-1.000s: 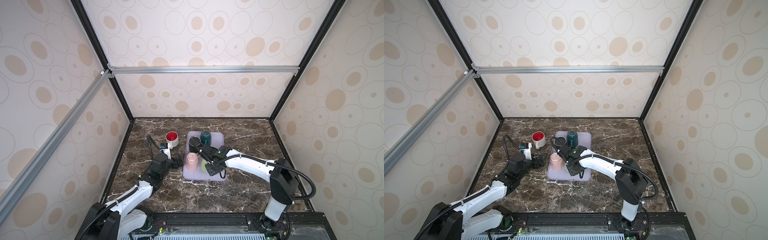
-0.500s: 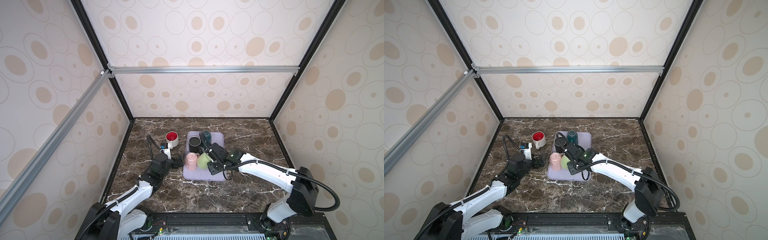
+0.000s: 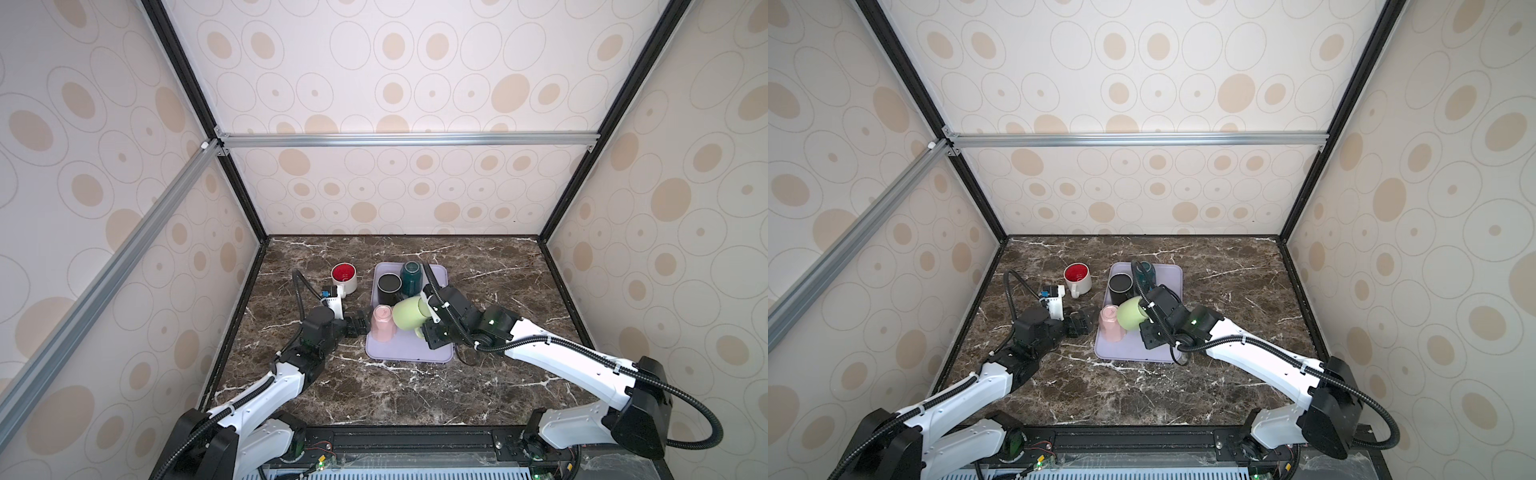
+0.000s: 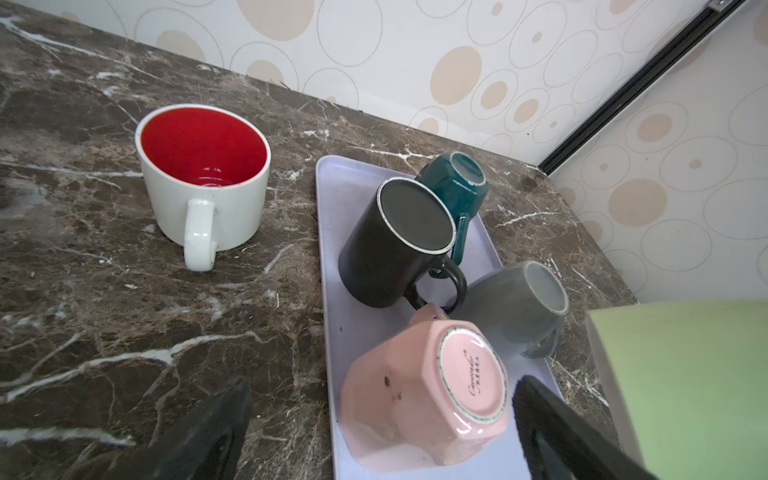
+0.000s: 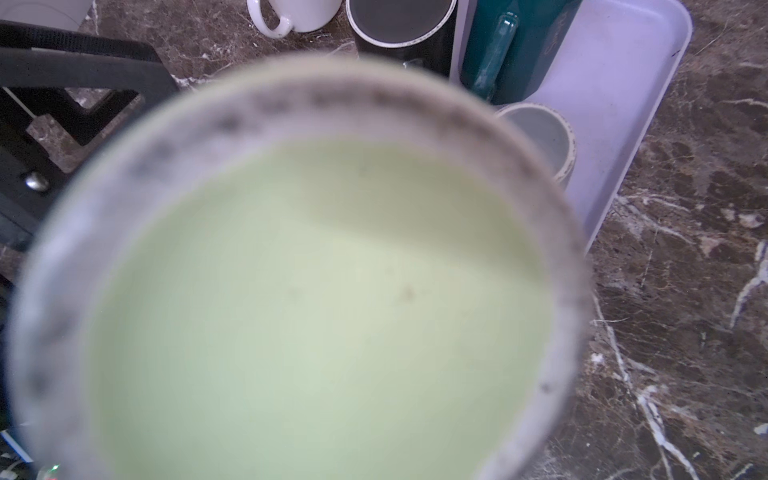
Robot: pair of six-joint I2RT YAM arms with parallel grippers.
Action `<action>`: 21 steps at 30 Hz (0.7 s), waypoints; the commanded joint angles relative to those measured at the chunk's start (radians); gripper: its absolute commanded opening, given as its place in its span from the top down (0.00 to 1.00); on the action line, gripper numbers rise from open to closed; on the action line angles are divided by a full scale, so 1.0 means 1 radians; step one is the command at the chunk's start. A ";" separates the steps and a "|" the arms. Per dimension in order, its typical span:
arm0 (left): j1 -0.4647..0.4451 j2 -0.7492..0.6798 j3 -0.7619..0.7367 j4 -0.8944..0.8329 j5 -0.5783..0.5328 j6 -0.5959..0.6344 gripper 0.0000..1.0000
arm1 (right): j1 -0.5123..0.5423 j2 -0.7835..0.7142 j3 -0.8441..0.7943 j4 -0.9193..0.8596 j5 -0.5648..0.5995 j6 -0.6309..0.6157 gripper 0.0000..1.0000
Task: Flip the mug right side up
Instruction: 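Lift the light-green mug with the right gripper and tilt it toward the left gripper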
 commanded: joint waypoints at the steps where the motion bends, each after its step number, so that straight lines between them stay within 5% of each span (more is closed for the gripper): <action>1: -0.003 -0.068 -0.011 0.009 -0.020 0.004 0.02 | 0.000 -0.051 -0.012 0.120 -0.015 0.033 1.00; 10: -0.003 -0.126 -0.008 0.018 0.058 -0.034 0.02 | -0.003 -0.154 -0.116 0.250 -0.080 0.058 1.00; 21: -0.004 -0.188 0.010 0.017 0.298 -0.109 0.02 | -0.015 -0.222 -0.021 0.232 -0.106 0.037 1.00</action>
